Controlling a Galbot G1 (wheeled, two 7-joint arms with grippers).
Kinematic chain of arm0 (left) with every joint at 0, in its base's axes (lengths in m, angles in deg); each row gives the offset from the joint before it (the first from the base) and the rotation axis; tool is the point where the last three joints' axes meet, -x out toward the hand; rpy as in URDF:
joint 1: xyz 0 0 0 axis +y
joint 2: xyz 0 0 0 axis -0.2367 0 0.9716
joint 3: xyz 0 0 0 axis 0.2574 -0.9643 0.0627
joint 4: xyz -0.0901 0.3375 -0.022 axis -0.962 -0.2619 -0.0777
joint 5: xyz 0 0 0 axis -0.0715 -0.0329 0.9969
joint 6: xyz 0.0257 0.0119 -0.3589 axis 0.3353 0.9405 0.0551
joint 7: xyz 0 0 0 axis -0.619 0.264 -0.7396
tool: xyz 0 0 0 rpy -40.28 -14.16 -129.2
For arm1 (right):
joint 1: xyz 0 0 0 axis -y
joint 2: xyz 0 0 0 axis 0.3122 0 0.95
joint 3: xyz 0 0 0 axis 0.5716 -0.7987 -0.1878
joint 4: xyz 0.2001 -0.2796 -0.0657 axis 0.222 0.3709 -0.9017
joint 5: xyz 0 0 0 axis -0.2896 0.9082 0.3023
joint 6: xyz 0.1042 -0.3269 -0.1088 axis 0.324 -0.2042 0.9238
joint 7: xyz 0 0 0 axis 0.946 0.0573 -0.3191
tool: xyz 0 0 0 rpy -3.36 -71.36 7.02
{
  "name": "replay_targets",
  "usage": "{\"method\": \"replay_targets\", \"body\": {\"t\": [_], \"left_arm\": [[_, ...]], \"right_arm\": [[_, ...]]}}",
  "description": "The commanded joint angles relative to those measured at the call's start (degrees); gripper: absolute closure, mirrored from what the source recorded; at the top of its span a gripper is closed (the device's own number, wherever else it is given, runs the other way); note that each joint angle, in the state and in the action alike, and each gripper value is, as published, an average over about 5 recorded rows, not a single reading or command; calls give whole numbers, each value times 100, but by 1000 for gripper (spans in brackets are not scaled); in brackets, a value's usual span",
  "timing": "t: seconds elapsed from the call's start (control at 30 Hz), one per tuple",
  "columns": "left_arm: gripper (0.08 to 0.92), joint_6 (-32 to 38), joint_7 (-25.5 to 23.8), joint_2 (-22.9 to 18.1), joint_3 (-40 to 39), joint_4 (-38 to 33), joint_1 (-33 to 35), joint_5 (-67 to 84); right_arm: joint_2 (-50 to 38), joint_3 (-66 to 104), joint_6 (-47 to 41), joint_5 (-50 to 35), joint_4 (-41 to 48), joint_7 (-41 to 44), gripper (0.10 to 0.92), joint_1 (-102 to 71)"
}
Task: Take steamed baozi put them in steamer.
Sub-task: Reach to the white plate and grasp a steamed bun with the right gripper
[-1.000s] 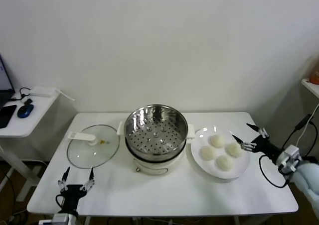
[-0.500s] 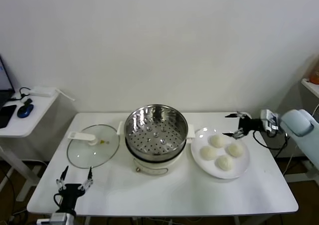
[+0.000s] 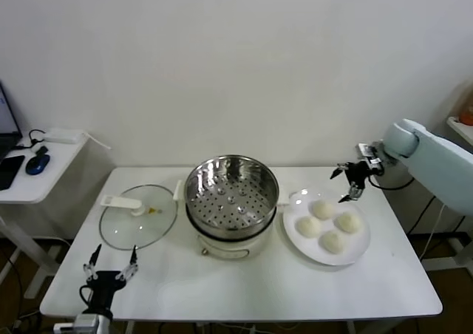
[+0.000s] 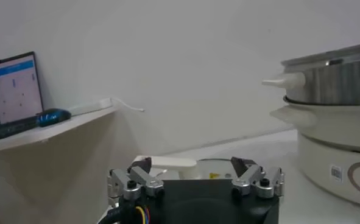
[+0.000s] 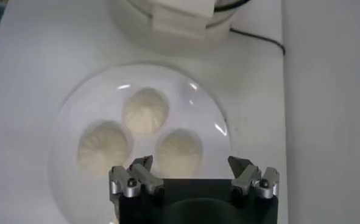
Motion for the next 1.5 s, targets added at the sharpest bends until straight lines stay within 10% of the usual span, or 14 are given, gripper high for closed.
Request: {"method": "replay_targets", "body": {"t": [0.03,1.5], "left_arm": [[177,-9,2,-2,11,-4,23,8],[177,5,25,-4,71,75,106,48]], "right_arm": [[492,-546,10,368,479,65,203,173],[1539,1337,328,1790,1925,-356,203,-1267]]}}
